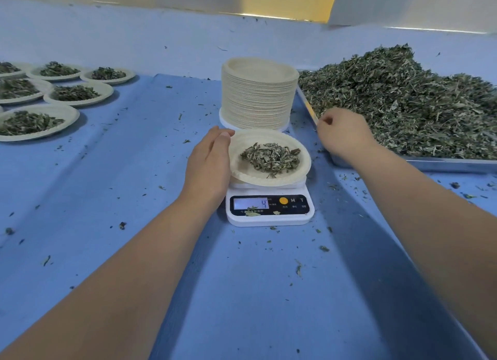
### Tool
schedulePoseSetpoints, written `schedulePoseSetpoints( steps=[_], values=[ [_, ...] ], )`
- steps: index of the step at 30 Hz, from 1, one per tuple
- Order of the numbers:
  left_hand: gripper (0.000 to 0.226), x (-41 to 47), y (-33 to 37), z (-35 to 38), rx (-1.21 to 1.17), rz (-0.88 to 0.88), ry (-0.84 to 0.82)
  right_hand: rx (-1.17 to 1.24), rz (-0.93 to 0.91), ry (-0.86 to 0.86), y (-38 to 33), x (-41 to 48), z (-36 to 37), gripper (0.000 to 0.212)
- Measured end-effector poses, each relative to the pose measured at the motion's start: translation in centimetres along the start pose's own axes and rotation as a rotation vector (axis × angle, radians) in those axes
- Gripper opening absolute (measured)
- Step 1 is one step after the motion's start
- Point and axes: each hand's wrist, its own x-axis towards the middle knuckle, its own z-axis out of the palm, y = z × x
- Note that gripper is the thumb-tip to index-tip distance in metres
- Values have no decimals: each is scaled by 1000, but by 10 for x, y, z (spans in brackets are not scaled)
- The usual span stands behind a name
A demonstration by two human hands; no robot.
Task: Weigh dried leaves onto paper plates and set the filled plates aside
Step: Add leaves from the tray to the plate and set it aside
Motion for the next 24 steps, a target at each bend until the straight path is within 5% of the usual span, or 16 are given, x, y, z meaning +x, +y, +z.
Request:
schedulePoseSetpoints(
  steps=[5,24],
  values=[
    [54,-1,3,0,-21,-37,11,-104,174,-232,12,20,8,62],
    [29,-2,2,0,-50,-52,44,-145,37,-93,21,14,-2,48]
  ],
)
